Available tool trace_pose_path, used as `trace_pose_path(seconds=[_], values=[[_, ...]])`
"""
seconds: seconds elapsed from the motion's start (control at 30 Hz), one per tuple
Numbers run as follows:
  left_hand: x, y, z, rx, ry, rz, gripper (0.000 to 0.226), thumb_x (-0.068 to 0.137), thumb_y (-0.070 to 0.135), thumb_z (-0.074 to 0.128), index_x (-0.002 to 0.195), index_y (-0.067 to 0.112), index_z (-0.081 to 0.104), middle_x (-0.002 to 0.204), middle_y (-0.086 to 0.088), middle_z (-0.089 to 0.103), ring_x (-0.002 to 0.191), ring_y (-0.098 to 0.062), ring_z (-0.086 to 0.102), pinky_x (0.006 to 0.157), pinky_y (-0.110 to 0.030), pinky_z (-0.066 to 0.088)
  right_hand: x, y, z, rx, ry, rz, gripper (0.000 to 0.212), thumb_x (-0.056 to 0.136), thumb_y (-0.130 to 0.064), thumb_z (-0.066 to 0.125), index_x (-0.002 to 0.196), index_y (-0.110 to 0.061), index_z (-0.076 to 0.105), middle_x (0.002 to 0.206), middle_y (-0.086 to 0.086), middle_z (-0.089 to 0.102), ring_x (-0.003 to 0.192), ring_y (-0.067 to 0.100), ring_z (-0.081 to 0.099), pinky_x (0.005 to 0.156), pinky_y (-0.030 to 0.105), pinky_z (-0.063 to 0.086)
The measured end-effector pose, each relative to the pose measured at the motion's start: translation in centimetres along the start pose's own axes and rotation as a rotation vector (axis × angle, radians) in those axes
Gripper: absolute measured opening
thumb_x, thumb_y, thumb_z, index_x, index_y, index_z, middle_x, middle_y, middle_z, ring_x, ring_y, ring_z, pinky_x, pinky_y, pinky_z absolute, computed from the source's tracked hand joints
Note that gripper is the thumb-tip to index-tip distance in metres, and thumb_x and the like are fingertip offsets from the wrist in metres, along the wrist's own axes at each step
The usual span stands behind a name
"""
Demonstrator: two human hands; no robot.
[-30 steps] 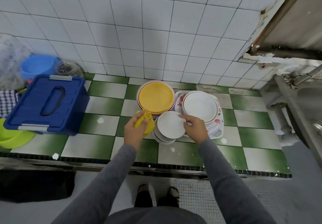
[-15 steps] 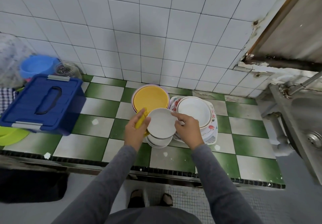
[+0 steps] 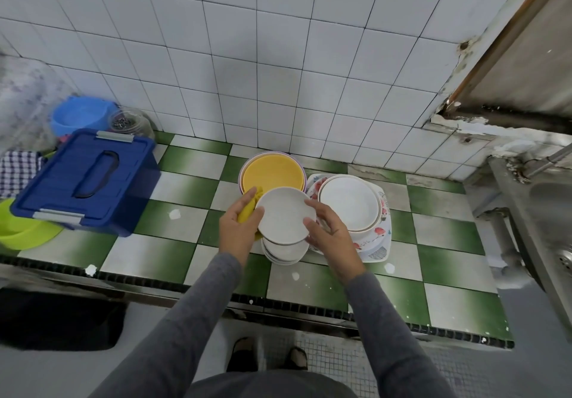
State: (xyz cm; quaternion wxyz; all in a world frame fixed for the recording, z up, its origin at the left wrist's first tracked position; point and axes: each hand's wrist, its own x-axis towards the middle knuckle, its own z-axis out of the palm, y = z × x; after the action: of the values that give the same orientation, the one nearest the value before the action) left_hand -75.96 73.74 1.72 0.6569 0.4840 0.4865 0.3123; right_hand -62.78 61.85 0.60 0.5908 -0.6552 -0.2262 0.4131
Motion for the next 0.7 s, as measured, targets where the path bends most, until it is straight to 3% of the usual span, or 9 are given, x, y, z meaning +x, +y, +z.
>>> trace_pose_path(seconds=[0.13,0.3,0.47,0.53,0.6,0.7], values=[[0.2,0.1,0.1,0.012,-0.028,0.017,0.038,0.094,0.014,0.065,0.126,0.035,0.064,0.137,0.002,0.05,0.117,-0.024,0.05,0.071,-0.026,0.056,-0.3,0.8,0.2,0.269,-0.115,0.134,0.046,0.097,-0.018,0.063,0.135,-0.042,0.052,0.143,-0.002,0.049,0.125,0.035,0.055,0.098,0.051,0.054],[0.1,-0.5,0.5,0.049,-0.1,0.009,0.039,0.093,0.017,0.067,0.129,0.032,0.063,0.131,0.004,0.05,0.117,-0.023,0.05,0.066,-0.021,0.058,-0.7,1.2,0.2,0.213,-0.051,0.06,0.039,0.1,-0.011,0.058,0.133,-0.031,0.055,0.143,-0.007,0.042,0.128,0.03,0.048,0.09,0.047,0.059],[0.1,-0.8,0.7,0.113,-0.165,-0.002,0.034,0.093,0.023,0.067,0.121,0.042,0.061,0.133,0.008,0.047,0.122,-0.019,0.044,0.089,-0.029,0.05,-0.7,1.7,-1.3,0.131,0.028,0.046,0.037,0.098,-0.011,0.061,0.129,-0.031,0.059,0.144,-0.001,0.045,0.124,0.029,0.051,0.085,0.044,0.061],[0.3,-1.0,0.5,0.141,-0.153,0.01,0.034,0.095,0.021,0.066,0.12,0.042,0.06,0.134,0.007,0.046,0.122,-0.018,0.042,0.096,-0.034,0.043,-0.8,1.7,-2.0,0.081,0.051,0.012,0.038,0.098,-0.009,0.061,0.128,-0.032,0.06,0.14,-0.008,0.048,0.118,0.024,0.057,0.085,0.043,0.061],[0.5,-1.2,0.1,0.149,-0.137,0.017,0.036,0.095,0.019,0.065,0.123,0.04,0.06,0.135,0.007,0.046,0.121,-0.018,0.043,0.098,-0.036,0.043,-0.7,1.9,-2.7,0.018,0.069,-0.018,0.039,0.098,-0.009,0.061,0.127,-0.036,0.062,0.138,-0.016,0.05,0.111,0.023,0.062,0.088,0.044,0.06],[0.9,-1.5,-0.5,0.154,-0.12,0.019,0.037,0.095,0.019,0.065,0.124,0.041,0.06,0.134,0.007,0.047,0.119,-0.019,0.044,0.097,-0.037,0.043,-0.2,2.4,-3.6,-0.122,0.097,-0.054,0.043,0.097,-0.011,0.063,0.128,-0.04,0.061,0.144,-0.009,0.048,0.096,0.026,0.065,0.085,0.034,0.06]])
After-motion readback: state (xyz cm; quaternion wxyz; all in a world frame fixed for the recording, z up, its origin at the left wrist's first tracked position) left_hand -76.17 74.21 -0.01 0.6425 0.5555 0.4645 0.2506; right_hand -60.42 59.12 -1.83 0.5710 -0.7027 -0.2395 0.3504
